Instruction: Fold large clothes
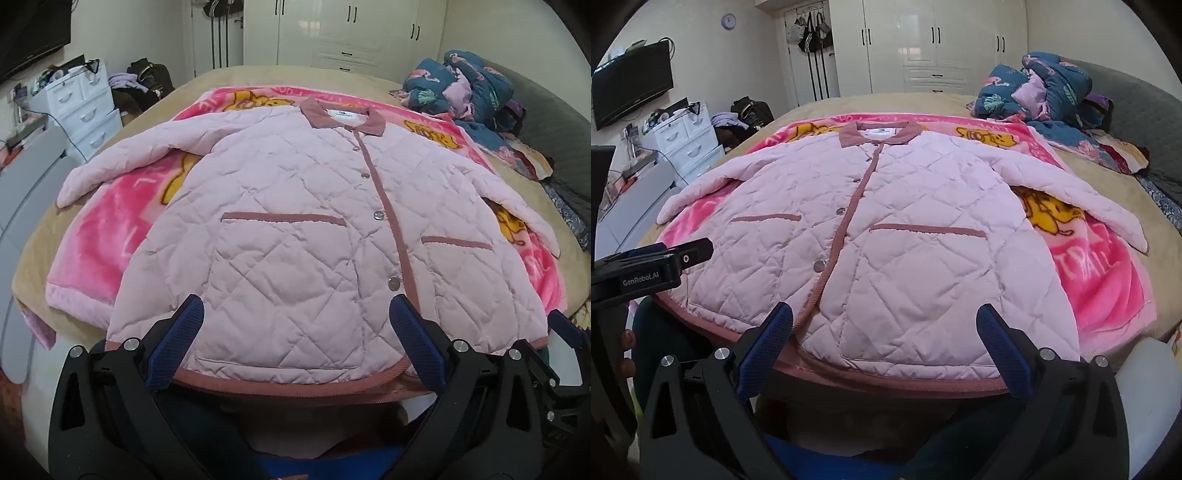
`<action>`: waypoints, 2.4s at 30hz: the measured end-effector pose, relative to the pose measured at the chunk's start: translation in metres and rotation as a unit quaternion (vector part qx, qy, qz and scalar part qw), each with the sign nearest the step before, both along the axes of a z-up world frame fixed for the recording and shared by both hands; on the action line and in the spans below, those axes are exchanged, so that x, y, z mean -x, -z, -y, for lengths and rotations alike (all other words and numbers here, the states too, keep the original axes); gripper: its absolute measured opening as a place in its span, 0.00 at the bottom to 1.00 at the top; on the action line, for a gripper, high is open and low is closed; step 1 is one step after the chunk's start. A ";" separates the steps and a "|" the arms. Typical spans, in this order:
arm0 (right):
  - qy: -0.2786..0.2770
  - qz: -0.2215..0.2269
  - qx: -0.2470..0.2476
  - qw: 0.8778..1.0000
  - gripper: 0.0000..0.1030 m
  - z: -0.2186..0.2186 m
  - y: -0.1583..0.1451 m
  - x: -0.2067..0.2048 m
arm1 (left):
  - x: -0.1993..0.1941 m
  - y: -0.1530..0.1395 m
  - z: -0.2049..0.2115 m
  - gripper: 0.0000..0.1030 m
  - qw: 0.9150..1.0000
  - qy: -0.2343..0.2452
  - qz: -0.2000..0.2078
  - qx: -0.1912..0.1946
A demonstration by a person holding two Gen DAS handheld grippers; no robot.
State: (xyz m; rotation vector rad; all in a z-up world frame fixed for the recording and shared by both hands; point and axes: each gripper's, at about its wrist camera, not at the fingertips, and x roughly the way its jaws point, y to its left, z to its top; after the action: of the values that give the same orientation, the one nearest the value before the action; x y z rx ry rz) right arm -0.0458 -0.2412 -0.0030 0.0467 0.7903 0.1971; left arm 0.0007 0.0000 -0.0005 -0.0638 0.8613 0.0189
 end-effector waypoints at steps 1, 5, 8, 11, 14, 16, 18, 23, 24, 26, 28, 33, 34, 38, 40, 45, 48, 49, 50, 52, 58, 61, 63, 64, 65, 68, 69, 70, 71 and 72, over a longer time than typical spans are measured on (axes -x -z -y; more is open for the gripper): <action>-0.002 0.009 0.008 1.000 0.96 -0.001 -0.001 0.001 | 0.000 0.000 0.000 0.91 1.000 -0.001 0.000 0.000; -0.001 0.011 0.007 1.000 0.96 -0.002 -0.002 0.002 | -0.001 0.000 -0.002 0.91 1.000 0.004 0.000 0.009; 0.002 0.010 0.006 1.000 0.96 -0.003 -0.003 0.002 | -0.002 0.000 -0.004 0.91 1.000 0.006 -0.001 0.009; 0.004 0.009 0.003 1.000 0.96 0.002 -0.004 0.002 | 0.002 -0.006 -0.003 0.91 1.000 0.005 0.009 0.007; 0.006 0.007 0.005 1.000 0.96 0.000 -0.002 0.000 | 0.002 -0.008 -0.005 0.91 1.000 0.007 0.009 0.008; 0.006 0.005 0.007 1.000 0.96 -0.001 -0.001 0.000 | 0.001 -0.006 0.000 0.91 1.000 0.009 0.008 0.004; 0.006 0.004 0.008 1.000 0.96 -0.001 -0.001 0.000 | 0.000 -0.005 0.000 0.91 1.000 0.011 0.008 0.004; 0.005 0.005 0.006 1.000 0.96 0.000 0.000 0.000 | 0.000 -0.005 0.001 0.91 1.000 0.011 0.008 0.004; 0.006 0.005 0.007 1.000 0.96 -0.001 0.000 -0.001 | 0.000 -0.005 0.001 0.91 1.000 0.011 0.008 0.004; 0.006 0.004 0.008 1.000 0.96 -0.001 0.000 -0.001 | 0.000 -0.006 0.001 0.91 1.000 0.011 0.008 0.005; 0.007 0.003 0.008 1.000 0.96 -0.001 0.000 -0.002 | -0.001 -0.006 0.001 0.91 1.000 0.011 0.008 0.004; 0.008 0.004 0.008 1.000 0.96 -0.001 0.000 -0.002 | -0.001 -0.007 0.002 0.91 1.000 0.012 0.009 0.006; 0.008 0.004 0.009 1.000 0.96 0.000 0.000 -0.002 | -0.001 -0.008 0.002 0.91 1.000 0.013 0.010 0.005; 0.008 0.005 0.009 1.000 0.96 0.000 -0.001 -0.002 | 0.000 -0.010 0.003 0.91 1.000 0.015 0.013 0.005; 0.009 0.005 0.009 1.000 0.96 0.000 -0.001 -0.002 | 0.000 -0.011 0.003 0.91 1.000 0.016 0.014 0.005; 0.009 0.005 0.008 1.000 0.96 0.001 -0.001 -0.002 | 0.000 -0.011 0.003 0.91 1.000 0.015 0.014 0.005; 0.009 0.004 0.009 1.000 0.96 0.000 -0.001 -0.002 | 0.000 -0.011 0.003 0.91 1.000 0.015 0.014 0.005; 0.009 0.004 0.008 1.000 0.96 0.000 -0.001 -0.002 | 0.000 -0.012 0.003 0.91 1.000 0.015 0.013 0.005; 0.009 0.005 0.009 1.000 0.96 0.000 -0.001 -0.002 | 0.000 -0.012 0.003 0.91 1.000 0.016 0.014 0.006; 0.009 0.004 0.008 1.000 0.96 0.000 -0.001 -0.002 | 0.000 -0.012 0.003 0.91 1.000 0.016 0.014 0.004; 0.008 0.004 0.005 1.000 0.96 0.000 -0.001 -0.002 | 0.001 -0.012 0.003 0.91 1.000 0.016 0.014 0.005; 0.009 0.002 0.004 1.000 0.96 -0.002 -0.001 -0.003 | 0.001 -0.011 0.003 0.91 1.000 0.016 0.013 0.005; 0.009 0.002 0.004 1.000 0.96 -0.002 -0.001 -0.003 | 0.001 -0.010 0.003 0.91 1.000 0.016 0.012 0.004; 0.009 0.002 0.003 1.000 0.96 -0.002 -0.001 -0.003 | 0.000 -0.009 0.003 0.91 1.000 0.015 0.011 0.004; 0.009 0.001 0.003 1.000 0.96 -0.002 -0.001 -0.003 | 0.000 -0.009 0.003 0.91 1.000 0.016 0.011 0.004; 0.008 0.001 0.004 1.000 0.96 -0.002 0.000 -0.003 | -0.001 -0.008 0.004 0.91 1.000 0.017 0.010 0.004; 0.006 -0.001 0.005 1.000 0.96 -0.003 0.001 -0.004 | -0.001 -0.007 0.004 0.91 1.000 0.018 0.009 0.004; 0.007 -0.001 0.005 1.000 0.96 -0.004 0.000 -0.004 | -0.002 -0.006 0.004 0.91 1.000 0.018 0.009 0.006; 0.007 0.000 0.005 1.000 0.96 -0.004 0.001 -0.005 | -0.003 -0.005 0.003 0.91 1.000 0.018 0.008 0.009; 0.006 0.002 0.005 1.000 0.96 -0.003 0.000 -0.006 | -0.006 -0.004 0.003 0.91 1.000 0.018 0.006 0.010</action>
State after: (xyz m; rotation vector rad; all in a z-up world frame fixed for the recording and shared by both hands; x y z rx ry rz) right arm -0.0399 -0.2378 -0.0031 0.0425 0.7877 0.1811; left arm 0.0063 -0.0031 0.0036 -0.0684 0.8507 -0.0233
